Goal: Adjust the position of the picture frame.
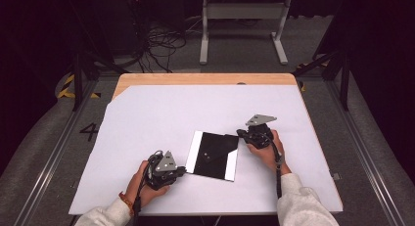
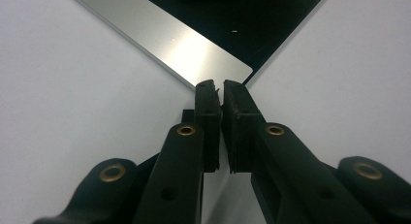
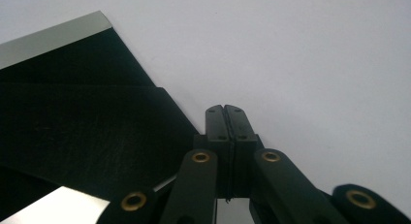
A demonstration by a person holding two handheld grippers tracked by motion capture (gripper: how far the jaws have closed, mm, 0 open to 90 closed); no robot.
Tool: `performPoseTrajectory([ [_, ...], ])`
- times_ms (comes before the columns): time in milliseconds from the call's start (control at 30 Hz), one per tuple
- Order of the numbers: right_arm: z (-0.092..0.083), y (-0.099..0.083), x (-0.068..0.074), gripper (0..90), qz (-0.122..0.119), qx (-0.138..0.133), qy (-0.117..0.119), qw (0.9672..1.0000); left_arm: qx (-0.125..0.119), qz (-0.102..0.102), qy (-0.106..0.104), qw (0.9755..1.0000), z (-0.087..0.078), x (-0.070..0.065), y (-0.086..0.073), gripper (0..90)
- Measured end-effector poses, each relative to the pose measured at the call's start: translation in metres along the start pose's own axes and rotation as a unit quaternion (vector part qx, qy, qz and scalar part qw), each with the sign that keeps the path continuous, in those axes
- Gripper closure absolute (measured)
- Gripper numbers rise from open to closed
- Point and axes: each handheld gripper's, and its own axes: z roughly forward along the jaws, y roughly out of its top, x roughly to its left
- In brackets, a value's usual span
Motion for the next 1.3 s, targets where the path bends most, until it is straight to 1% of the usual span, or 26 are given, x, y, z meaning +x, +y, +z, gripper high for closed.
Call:
performPoseTrajectory([
  [100,0.0,0.0,-0.002,90.0,0.007,-0.002,0.005,1.0,0.0,0.003,0.0,1.0,0.0,0.001,0.0,85.0],
  [200,0.003,0.001,-0.002,90.0,-0.001,0.009,0.005,0.9999,0.0,0.002,-0.002,1.0,0.001,0.002,0.001,84.7],
  [267,0.003,0.001,-0.003,90.0,-0.002,0.011,0.005,0.9999,0.001,0.005,-0.002,1.0,0.001,0.003,0.001,84.7],
  [333,0.004,0.001,-0.004,90.0,-0.001,0.014,0.003,0.9999,0.0,0.002,-0.001,1.0,0.002,0.005,0.002,84.7],
  [400,0.007,0.001,-0.004,90.0,-0.006,0.019,0.001,0.9998,0.0,0.003,-0.003,1.0,0.002,0.006,0.002,84.7],
  [433,0.007,0.002,-0.004,90.0,-0.013,0.021,0.001,0.9997,0.0,0.004,-0.003,1.0,0.002,0.007,0.002,84.8],
  [500,0.006,0.002,-0.004,90.0,-0.015,0.024,0.002,0.9996,-0.001,0.004,0.001,1.0,0.003,0.007,0.002,84.9],
  [567,0.004,0.002,-0.005,90.0,-0.018,0.033,0.01,0.9993,0.0,0.007,0.008,0.9999,0.003,0.007,0.003,85.1],
  [633,0.0,0.0,-0.006,90.0,-0.017,0.038,0.019,0.999,-0.001,0.004,0.007,1.0,0.003,0.008,0.003,85.3],
  [733,-0.004,-0.004,-0.007,90.0,-0.006,0.036,0.026,0.999,-0.002,0.003,0.01,0.9999,0.004,0.01,0.003,85.3],
  [900,-0.013,-0.011,-0.004,90.0,-0.01,0.035,0.028,0.9989,-0.003,0.0,0.018,0.9998,0.006,0.013,0.005,85.2],
  [967,-0.016,-0.014,-0.004,90.0,-0.006,0.035,0.032,0.9989,-0.002,0.001,0.022,0.9998,0.007,0.015,0.006,84.7],
  [1000,-0.017,-0.015,-0.004,90.0,-0.004,0.035,0.034,0.9988,0.0,0.006,0.027,0.9996,0.007,0.016,0.008,84.6],
  [1067,-0.02,-0.017,-0.003,90.0,0.001,0.037,0.042,0.9984,0.0,0.005,0.032,0.9995,0.009,0.019,0.01,84.8],
  [1133,-0.022,-0.02,-0.001,90.0,-0.003,0.035,0.048,0.9982,-0.002,0.001,0.032,0.9995,0.012,0.023,0.011,84.9],
  [1200,-0.024,-0.02,0.004,90.0,-0.012,0.039,0.049,0.998,0.0,0.003,0.033,0.9995,0.014,0.026,0.014,85.0],
  [1233,-0.025,-0.02,0.007,90.0,-0.021,0.041,0.044,0.998,0.002,0.007,0.034,0.9994,0.014,0.028,0.015,85.1],
  [1267,-0.026,-0.02,0.01,90.0,-0.029,0.043,0.04,0.9979,0.001,0.004,0.034,0.9994,0.015,0.029,0.016,85.1],
  [1300,-0.026,-0.02,0.011,90.0,-0.029,0.044,0.039,0.9979,0.001,0.0,0.034,0.9994,0.016,0.031,0.017,85.1],
])
